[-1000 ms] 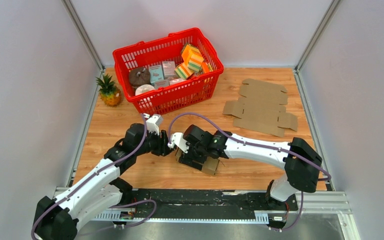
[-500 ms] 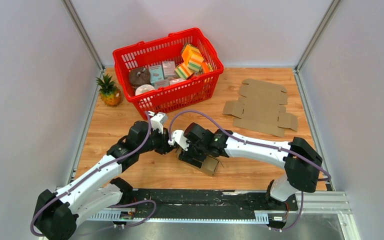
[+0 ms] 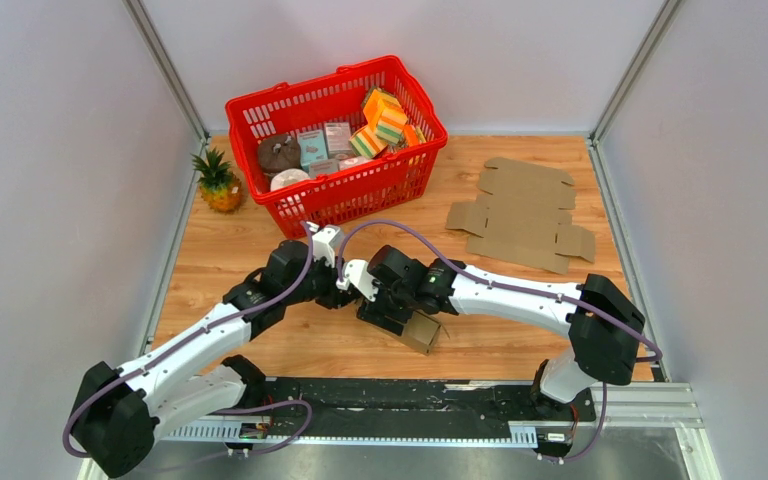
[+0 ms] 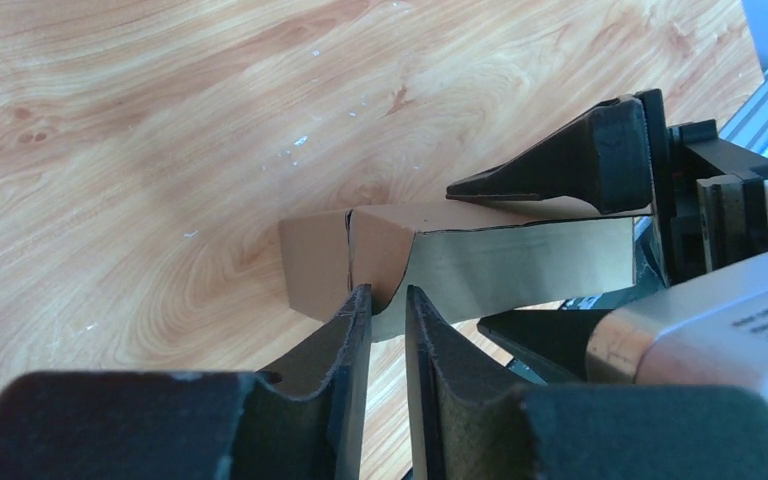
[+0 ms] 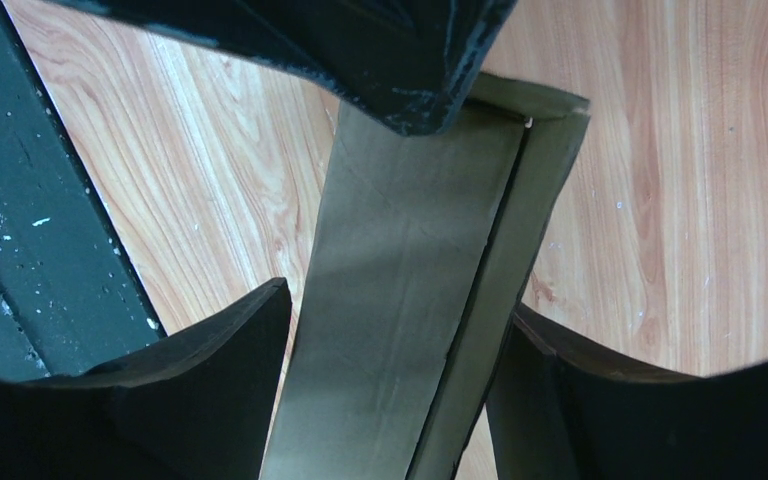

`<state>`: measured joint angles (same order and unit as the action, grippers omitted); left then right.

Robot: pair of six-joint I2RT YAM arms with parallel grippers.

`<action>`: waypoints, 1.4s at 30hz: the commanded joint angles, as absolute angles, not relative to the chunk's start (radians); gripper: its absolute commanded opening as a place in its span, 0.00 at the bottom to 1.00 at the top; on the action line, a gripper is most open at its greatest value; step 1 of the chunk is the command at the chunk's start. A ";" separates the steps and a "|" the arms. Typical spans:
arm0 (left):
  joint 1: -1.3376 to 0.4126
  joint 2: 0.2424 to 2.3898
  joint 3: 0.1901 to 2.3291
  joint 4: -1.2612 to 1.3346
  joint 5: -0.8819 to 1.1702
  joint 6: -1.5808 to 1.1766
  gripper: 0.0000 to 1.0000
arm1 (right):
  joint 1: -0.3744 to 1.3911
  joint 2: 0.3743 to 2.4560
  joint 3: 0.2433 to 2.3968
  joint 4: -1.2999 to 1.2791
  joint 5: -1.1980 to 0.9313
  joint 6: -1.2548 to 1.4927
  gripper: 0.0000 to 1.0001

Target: Fold the paper box

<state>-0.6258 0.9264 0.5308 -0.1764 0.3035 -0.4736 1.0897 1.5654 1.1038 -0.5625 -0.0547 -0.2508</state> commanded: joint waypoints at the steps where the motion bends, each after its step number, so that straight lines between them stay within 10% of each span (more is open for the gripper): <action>1: -0.667 0.966 0.575 -0.115 0.263 -0.476 0.21 | 1.085 1.542 1.094 -0.517 -0.069 -0.239 0.69; 14: -0.716 0.928 0.580 -0.207 0.143 -0.468 0.08 | 1.054 1.508 1.106 -0.538 0.046 -0.086 0.85; 22: -0.718 0.897 0.597 -0.204 0.187 -0.485 0.38 | 1.048 1.214 1.083 -0.756 0.052 0.219 1.00; 29: -0.718 0.940 0.621 -0.199 0.212 -0.473 0.40 | 0.904 1.025 0.939 -0.842 0.066 0.461 1.00; 42: -0.724 0.988 0.643 -0.207 0.222 -0.476 0.24 | 0.870 1.018 0.836 -0.762 0.083 0.472 0.37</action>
<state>-0.7151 0.9886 0.6090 -0.2188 0.2050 -0.4835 0.8707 0.9951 0.8310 -0.8371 0.0746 0.4568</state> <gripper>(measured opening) 0.252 0.483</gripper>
